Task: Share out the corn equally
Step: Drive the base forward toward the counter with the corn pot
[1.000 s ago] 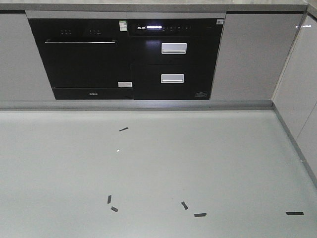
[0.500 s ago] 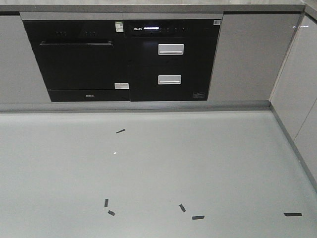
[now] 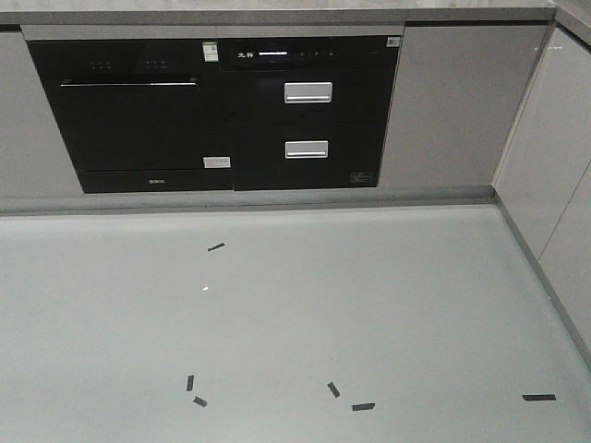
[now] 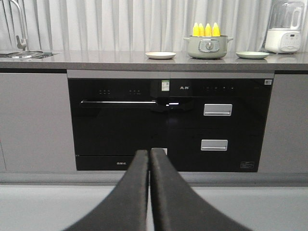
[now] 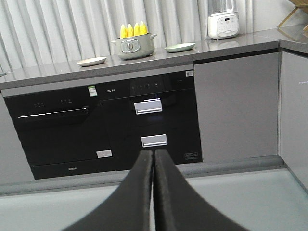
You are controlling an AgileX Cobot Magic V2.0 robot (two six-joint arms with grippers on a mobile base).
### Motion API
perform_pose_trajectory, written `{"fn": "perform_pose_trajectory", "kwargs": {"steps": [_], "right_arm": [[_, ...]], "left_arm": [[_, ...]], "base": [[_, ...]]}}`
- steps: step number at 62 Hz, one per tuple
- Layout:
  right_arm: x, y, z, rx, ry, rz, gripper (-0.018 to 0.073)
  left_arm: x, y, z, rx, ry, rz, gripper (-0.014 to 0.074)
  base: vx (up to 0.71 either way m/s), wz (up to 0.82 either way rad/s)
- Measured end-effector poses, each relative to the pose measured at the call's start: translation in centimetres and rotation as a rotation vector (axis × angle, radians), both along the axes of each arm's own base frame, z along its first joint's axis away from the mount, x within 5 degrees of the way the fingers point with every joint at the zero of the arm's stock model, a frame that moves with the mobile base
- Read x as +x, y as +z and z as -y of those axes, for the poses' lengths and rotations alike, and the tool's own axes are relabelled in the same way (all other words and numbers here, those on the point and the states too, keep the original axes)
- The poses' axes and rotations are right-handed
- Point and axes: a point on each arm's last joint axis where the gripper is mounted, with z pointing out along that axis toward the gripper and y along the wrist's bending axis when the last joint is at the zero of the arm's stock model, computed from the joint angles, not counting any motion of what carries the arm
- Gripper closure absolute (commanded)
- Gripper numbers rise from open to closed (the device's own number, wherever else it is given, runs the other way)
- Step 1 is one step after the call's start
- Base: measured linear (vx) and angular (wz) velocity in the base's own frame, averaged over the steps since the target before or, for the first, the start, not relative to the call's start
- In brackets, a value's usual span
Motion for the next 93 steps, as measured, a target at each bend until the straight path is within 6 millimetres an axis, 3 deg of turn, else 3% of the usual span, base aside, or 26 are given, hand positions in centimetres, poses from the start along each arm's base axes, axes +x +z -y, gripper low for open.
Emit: {"fn": "perform_pose_trajectory", "kwargs": {"steps": [93], "right_arm": [[0.0,0.0,0.0,0.0,0.0,0.0,0.0561]], "left_arm": [[0.0,0.0,0.0,0.0,0.0,0.0,0.0603]], "base": [[0.08,0.0]]}}
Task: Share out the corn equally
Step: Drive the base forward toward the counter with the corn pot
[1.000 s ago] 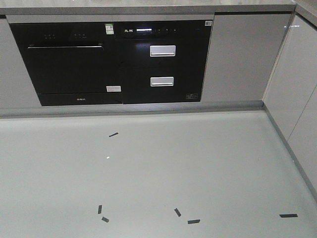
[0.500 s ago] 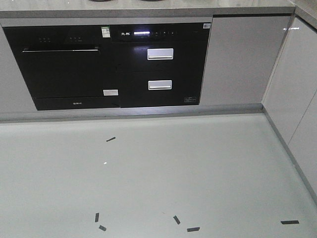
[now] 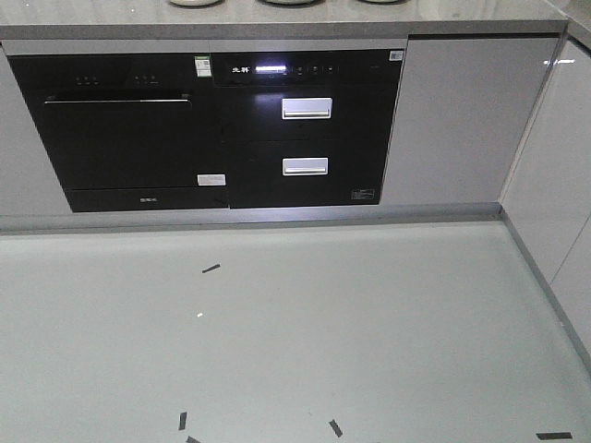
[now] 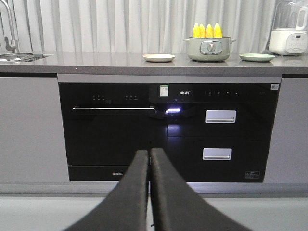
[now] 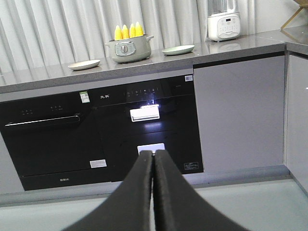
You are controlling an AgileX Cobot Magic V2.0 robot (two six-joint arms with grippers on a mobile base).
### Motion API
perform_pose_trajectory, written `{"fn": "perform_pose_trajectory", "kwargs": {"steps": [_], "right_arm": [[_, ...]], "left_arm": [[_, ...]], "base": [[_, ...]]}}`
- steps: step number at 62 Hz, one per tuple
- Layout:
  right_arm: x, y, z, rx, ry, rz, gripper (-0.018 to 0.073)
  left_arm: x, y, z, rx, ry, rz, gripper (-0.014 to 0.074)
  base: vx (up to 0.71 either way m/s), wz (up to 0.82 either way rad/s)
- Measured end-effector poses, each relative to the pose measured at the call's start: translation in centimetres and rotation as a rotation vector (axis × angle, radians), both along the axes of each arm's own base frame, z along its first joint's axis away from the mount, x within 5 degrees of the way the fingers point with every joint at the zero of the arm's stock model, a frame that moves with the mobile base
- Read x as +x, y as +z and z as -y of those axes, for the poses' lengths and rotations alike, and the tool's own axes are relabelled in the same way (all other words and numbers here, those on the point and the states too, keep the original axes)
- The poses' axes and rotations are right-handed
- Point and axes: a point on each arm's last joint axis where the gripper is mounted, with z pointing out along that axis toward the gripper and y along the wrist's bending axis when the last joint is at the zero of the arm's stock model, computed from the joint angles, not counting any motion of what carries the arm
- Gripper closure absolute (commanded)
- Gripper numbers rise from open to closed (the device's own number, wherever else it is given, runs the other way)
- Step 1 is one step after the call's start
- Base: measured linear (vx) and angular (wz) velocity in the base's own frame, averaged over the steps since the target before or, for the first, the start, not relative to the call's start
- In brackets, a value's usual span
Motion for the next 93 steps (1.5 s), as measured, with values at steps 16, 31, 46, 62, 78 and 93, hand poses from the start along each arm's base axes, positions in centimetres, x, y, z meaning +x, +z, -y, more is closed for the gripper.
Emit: {"fn": "perform_pose_trajectory", "kwargs": {"steps": [16,31,46,62,78,93], "right_arm": [[0.0,0.0,0.0,0.0,0.0,0.0,0.0561],[0.0,0.0,0.0,0.0,0.0,0.0,0.0561],[0.0,0.0,0.0,0.0,0.0,0.0,0.0561],[0.0,0.0,0.0,0.0,0.0,0.0,0.0561],[0.0,0.0,0.0,0.0,0.0,0.0,0.0561],[0.0,0.0,0.0,0.0,0.0,0.0,0.0561]], "left_arm": [[0.0,0.0,0.0,0.0,0.0,0.0,0.0603],[0.0,0.0,0.0,0.0,0.0,0.0,0.0603],[0.0,0.0,0.0,0.0,0.0,0.0,0.0603],[0.0,0.0,0.0,0.0,0.0,0.0,0.0603],[0.0,0.0,0.0,0.0,0.0,0.0,0.0603],[0.0,0.0,0.0,0.0,0.0,0.0,0.0603]], "base": [[0.12,0.04],[0.11,0.04],[0.12,0.03],[0.14,0.03],[0.17,0.01],[0.17,0.01]]}}
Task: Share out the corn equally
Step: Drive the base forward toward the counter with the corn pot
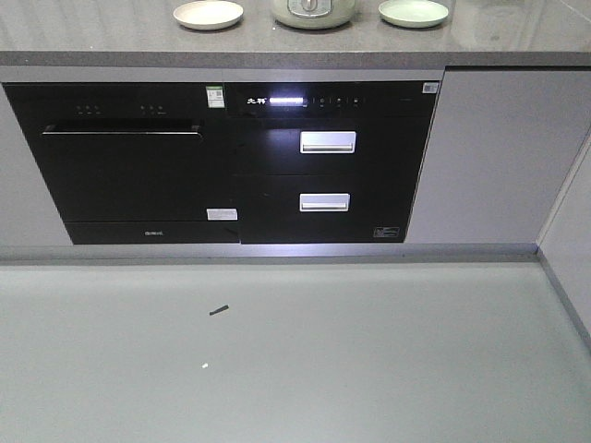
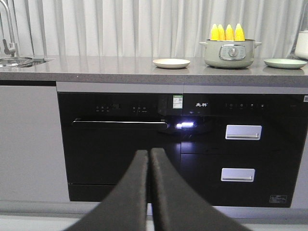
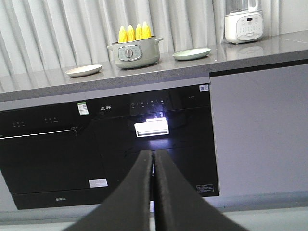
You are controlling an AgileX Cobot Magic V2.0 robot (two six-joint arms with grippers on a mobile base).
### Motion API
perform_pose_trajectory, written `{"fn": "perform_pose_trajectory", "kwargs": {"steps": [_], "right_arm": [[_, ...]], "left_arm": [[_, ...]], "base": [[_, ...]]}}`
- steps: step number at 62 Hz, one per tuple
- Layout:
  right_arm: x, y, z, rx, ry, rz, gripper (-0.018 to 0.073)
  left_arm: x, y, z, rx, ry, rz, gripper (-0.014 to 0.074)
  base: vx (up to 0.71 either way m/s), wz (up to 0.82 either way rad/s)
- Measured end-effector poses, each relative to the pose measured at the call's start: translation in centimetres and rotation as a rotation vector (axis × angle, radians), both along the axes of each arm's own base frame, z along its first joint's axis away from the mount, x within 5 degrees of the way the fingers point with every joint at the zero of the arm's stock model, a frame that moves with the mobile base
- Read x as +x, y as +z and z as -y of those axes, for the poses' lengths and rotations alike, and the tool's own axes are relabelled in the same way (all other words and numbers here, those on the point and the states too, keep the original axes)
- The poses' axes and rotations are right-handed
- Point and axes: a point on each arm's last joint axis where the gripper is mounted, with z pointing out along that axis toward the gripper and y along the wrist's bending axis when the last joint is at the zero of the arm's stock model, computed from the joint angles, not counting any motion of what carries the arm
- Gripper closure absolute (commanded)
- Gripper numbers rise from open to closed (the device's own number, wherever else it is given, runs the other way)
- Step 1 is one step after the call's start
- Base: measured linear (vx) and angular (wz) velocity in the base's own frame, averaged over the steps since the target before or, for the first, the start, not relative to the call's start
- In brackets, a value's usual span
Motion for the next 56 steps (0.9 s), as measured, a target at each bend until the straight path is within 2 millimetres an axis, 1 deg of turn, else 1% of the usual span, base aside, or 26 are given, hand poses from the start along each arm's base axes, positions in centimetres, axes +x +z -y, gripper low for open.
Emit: {"fn": "perform_pose_trajectory", "kwargs": {"steps": [56], "right_arm": [[0.0,0.0,0.0,0.0,0.0,0.0,0.0561]], "left_arm": [[0.0,0.0,0.0,0.0,0.0,0.0,0.0603]], "base": [[0.14,-0.01]]}}
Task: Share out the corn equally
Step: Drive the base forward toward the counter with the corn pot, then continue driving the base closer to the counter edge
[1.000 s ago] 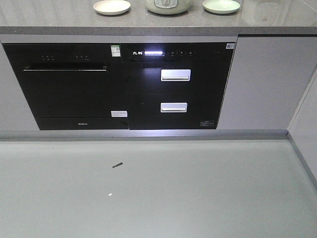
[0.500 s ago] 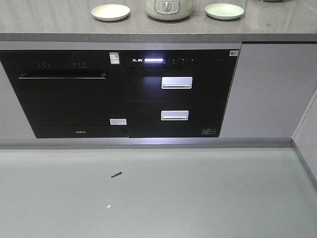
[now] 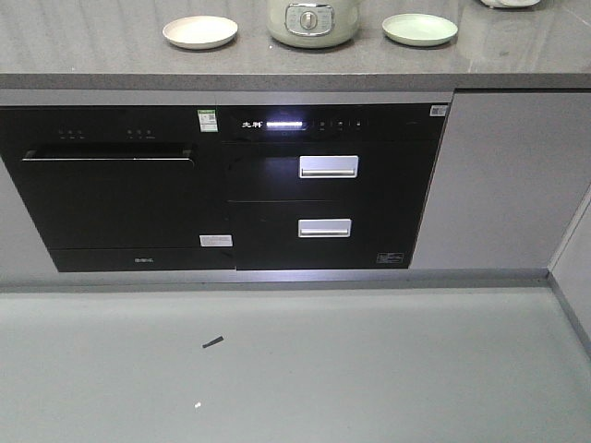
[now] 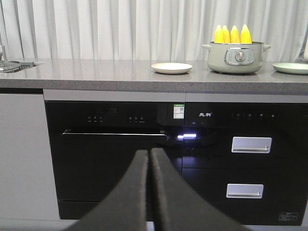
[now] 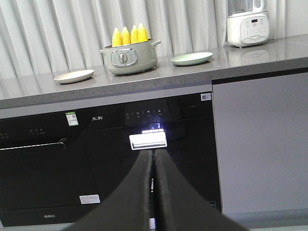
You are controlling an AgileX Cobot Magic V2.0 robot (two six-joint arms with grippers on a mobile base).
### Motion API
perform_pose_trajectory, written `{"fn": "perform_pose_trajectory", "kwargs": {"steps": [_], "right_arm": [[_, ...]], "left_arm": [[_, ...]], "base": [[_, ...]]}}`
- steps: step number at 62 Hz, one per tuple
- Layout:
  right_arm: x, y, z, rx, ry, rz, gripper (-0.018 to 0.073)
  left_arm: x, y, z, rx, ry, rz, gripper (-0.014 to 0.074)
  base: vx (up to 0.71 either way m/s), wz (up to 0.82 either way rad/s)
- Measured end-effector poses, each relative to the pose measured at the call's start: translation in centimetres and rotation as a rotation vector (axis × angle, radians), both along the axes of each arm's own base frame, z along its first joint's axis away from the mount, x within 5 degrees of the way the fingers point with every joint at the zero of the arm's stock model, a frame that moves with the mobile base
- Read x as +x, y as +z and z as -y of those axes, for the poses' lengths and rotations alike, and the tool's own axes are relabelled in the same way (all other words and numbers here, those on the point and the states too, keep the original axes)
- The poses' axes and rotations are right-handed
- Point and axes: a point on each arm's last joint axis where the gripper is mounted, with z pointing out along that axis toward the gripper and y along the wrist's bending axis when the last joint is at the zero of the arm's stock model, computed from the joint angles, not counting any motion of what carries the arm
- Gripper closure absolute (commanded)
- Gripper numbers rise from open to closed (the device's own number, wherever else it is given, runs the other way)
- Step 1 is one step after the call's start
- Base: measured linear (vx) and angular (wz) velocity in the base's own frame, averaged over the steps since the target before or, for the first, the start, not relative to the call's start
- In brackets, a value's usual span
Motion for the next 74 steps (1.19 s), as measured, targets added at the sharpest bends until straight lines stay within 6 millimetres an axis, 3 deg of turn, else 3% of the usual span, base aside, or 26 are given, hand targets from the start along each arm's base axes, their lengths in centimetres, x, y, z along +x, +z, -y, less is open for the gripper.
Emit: {"fn": "perform_pose_trajectory", "kwargs": {"steps": [74], "right_arm": [[0.0,0.0,0.0,0.0,0.0,0.0,0.0561]], "left_arm": [[0.0,0.0,0.0,0.0,0.0,0.0,0.0603]], "base": [[0.09,-0.02]]}}
